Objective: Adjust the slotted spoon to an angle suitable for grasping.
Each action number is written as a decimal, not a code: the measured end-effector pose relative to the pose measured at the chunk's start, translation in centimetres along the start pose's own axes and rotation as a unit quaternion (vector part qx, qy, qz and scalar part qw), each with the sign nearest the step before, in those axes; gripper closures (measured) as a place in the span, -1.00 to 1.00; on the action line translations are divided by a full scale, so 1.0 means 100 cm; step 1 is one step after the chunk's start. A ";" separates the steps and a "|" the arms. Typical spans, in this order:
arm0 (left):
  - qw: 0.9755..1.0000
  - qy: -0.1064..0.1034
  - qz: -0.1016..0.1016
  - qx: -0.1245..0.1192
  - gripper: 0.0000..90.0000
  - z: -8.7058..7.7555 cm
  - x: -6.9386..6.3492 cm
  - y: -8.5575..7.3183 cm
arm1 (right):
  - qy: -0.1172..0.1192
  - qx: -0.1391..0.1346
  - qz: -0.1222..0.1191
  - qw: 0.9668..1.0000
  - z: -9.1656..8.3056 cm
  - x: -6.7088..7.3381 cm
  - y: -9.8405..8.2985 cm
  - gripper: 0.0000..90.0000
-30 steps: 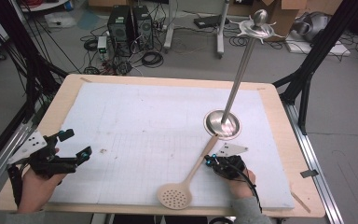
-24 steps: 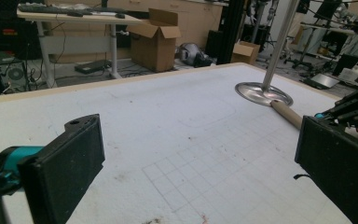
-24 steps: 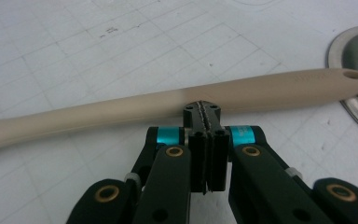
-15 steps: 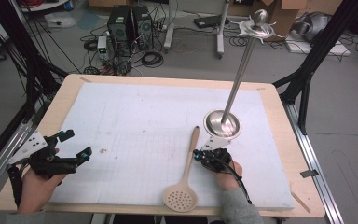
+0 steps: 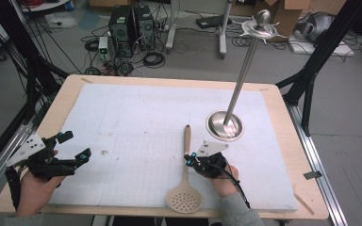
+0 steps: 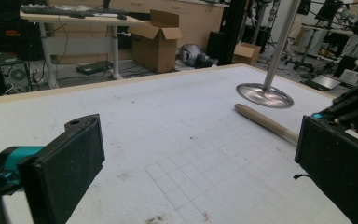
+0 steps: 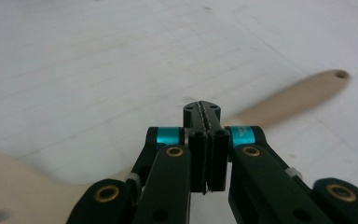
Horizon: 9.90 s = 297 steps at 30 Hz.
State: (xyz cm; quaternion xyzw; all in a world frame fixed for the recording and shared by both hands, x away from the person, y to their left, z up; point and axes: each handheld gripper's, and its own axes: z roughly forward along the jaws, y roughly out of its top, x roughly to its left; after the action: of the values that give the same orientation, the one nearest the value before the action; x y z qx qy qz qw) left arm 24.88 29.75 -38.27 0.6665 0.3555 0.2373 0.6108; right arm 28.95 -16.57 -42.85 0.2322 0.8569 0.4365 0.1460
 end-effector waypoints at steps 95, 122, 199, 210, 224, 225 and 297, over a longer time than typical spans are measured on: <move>1.000 0.008 -0.004 0.005 -0.96 -0.006 0.001 -0.003 | 0.043 0.040 0.004 0.998 0.009 -0.058 -0.022 1.00; 1.000 0.006 -0.003 0.008 -0.96 -0.003 0.001 -0.004 | 0.031 0.013 -0.001 0.999 -0.031 -0.028 0.011 0.99; 1.000 0.011 -0.006 0.009 -0.96 -0.010 0.003 -0.005 | 0.129 0.182 -0.052 0.973 -0.001 0.010 0.017 1.00; 1.000 0.010 -0.007 0.007 -0.96 -0.010 0.003 -0.004 | 0.143 0.223 -0.075 0.961 -0.002 0.002 0.011 1.00; 1.000 0.011 -0.008 0.007 -0.96 -0.010 0.003 -0.004 | 0.118 0.235 -0.068 0.962 -0.021 -0.034 -0.002 1.00; 1.000 0.011 -0.008 0.007 -0.96 -0.010 0.003 -0.004 | 0.117 0.230 -0.067 0.964 -0.022 -0.035 -0.001 1.00; 1.000 -0.003 -0.006 0.002 -0.96 -0.001 0.001 -0.001 | 0.143 0.115 -0.052 0.982 -0.033 -0.029 0.026 -0.55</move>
State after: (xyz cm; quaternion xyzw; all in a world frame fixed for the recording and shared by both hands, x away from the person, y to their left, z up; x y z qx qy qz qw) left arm 24.87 29.89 -38.41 0.6663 0.3585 0.2305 0.6119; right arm 30.61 -19.07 -38.69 0.1378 0.9244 0.3554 0.0166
